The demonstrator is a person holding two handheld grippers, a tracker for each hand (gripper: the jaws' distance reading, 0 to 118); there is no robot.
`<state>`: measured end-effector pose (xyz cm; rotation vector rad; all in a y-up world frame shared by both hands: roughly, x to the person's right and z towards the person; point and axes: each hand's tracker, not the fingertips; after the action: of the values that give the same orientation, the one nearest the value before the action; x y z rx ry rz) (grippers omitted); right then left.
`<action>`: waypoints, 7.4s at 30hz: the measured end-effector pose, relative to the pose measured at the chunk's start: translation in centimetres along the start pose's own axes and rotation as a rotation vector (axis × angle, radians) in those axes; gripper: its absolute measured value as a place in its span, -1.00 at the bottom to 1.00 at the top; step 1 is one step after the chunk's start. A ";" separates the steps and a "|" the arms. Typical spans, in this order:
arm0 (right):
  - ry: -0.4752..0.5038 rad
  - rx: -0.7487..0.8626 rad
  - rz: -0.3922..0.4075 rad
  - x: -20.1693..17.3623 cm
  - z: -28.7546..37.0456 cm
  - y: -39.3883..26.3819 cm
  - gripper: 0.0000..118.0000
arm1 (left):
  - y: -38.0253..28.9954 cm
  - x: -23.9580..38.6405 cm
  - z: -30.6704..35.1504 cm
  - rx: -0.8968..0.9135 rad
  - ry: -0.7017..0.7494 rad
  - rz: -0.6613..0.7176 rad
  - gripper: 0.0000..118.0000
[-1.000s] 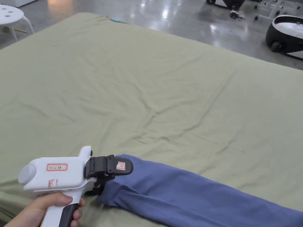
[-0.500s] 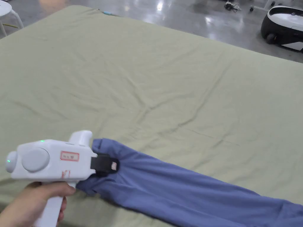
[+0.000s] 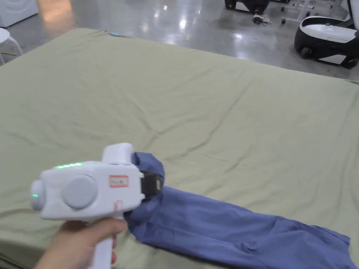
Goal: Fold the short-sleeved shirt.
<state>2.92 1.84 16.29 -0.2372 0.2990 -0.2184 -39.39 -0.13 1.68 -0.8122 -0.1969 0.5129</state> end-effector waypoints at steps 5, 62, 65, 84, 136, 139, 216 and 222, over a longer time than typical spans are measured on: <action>0.011 0.017 -0.075 1.9 1.3 -0.2 -1.00 | -4.8 5.0 -10.8 -0.125 0.154 -0.176 -0.88; 0.125 -0.153 -0.050 -4.0 -4.5 -3.3 -1.00 | -0.1 -15.7 -11.3 -0.426 -0.557 0.515 0.99; 0.106 -0.157 -0.043 -4.2 -5.0 -3.1 -1.00 | 0.2 -14.6 -12.6 -0.408 -0.753 0.528 0.99; 0.093 -0.156 -0.041 -3.9 -5.4 -2.9 -1.00 | 3.3 -10.0 -4.2 -0.178 -0.150 0.212 -0.85; 0.071 -0.252 0.038 3.3 -3.1 -1.3 -1.00 | -10.1 14.5 -13.9 -0.202 -0.393 -0.039 -0.69; 0.090 -0.365 -0.007 3.0 -8.2 -1.8 -1.00 | -8.8 12.2 -7.9 -0.082 -0.376 -0.142 -0.69; -0.076 0.106 0.296 -1.1 -16.1 15.9 -0.99 | 7.5 16.6 7.4 0.783 0.151 -0.530 -0.83; -0.124 0.189 0.336 -0.3 -14.5 17.7 -0.91 | 5.2 18.6 8.3 0.805 0.181 -0.571 -0.83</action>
<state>1.24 15.87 -1.74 -0.0114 0.1894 0.1003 -28.21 17.59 3.01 0.0056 -0.0364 -0.0461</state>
